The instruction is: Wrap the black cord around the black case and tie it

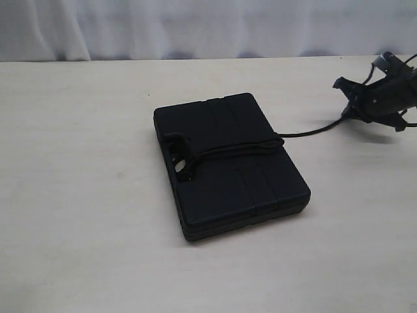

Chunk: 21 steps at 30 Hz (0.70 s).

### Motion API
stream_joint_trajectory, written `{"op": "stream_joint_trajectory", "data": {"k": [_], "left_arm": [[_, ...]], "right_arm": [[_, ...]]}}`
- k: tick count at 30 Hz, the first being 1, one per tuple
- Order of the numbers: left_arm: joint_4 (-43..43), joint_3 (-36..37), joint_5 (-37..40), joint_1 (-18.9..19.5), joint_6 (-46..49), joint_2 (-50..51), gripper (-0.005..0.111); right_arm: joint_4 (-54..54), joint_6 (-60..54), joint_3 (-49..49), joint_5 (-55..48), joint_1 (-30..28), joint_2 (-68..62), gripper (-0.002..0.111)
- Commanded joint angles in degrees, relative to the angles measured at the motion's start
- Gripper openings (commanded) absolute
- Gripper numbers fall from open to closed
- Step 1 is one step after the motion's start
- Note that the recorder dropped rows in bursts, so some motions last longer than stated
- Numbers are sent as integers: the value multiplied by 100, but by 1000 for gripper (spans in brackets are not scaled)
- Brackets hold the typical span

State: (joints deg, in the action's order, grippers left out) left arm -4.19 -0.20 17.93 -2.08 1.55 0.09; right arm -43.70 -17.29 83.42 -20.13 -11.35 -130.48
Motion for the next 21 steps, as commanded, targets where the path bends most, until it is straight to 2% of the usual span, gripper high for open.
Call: {"op": "stream_joint_trajectory", "data": {"k": [1,8,21], "left_arm": [[4,20,-22,13,-18,-9,0],[4,20,-22,13,-18,-9,0],[4,20,-22,13,-18,-9,0]], "right_arm": [[67,-594,-25,-402,425,-202,4],[108,-953,-164,-239,839,259,4],[108,-1996,-2030,1786,1672,1852,4]]}}
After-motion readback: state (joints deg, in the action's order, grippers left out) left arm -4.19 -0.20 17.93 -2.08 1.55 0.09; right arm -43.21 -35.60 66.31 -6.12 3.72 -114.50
